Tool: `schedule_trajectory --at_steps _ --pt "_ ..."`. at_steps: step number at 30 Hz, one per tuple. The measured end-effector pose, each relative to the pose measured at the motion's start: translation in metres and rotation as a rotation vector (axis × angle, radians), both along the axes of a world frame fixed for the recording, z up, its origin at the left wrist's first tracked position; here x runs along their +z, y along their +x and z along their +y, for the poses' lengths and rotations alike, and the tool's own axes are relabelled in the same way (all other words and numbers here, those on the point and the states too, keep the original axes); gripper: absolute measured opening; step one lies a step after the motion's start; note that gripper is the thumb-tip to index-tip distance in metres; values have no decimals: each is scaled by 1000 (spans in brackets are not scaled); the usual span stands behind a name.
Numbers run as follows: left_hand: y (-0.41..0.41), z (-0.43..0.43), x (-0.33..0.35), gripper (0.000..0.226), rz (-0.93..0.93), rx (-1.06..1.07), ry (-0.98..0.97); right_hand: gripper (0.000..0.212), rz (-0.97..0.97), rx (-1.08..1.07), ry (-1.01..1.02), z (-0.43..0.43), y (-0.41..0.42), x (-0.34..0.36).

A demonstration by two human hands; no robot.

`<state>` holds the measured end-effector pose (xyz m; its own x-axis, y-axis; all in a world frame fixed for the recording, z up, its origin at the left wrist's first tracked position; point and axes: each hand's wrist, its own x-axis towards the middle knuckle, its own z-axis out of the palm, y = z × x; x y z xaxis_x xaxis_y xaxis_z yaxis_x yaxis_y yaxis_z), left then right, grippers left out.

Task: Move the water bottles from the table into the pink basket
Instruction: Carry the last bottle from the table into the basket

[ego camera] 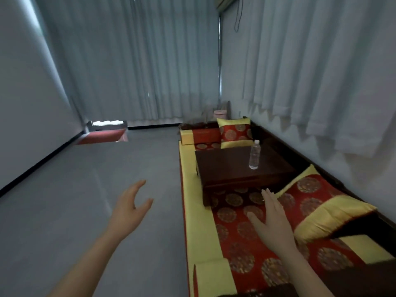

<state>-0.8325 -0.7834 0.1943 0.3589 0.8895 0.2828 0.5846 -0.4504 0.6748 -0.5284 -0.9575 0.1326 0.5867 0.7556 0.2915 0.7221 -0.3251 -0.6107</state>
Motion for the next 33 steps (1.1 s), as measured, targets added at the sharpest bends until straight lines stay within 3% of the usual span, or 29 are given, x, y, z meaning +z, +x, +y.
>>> schedule_trajectory --at_steps 7,12,19,29,33 --pt "-61 206 -12 51 23 -84 -10 71 187 -145 18 191 -60 -31" --pt "-60 325 -17 50 54 -136 -48 66 237 -185 -27 286 -78 -28" --pt "6 478 -26 52 70 -263 -62 63 160 -258 -13 417 -42 -14" --pt "138 697 -24 51 30 -353 -51 62 198 -359 42 635 54 -21" --pt "205 764 -31 50 -28 -456 -160 68 232 -431 19 683 96 -28"
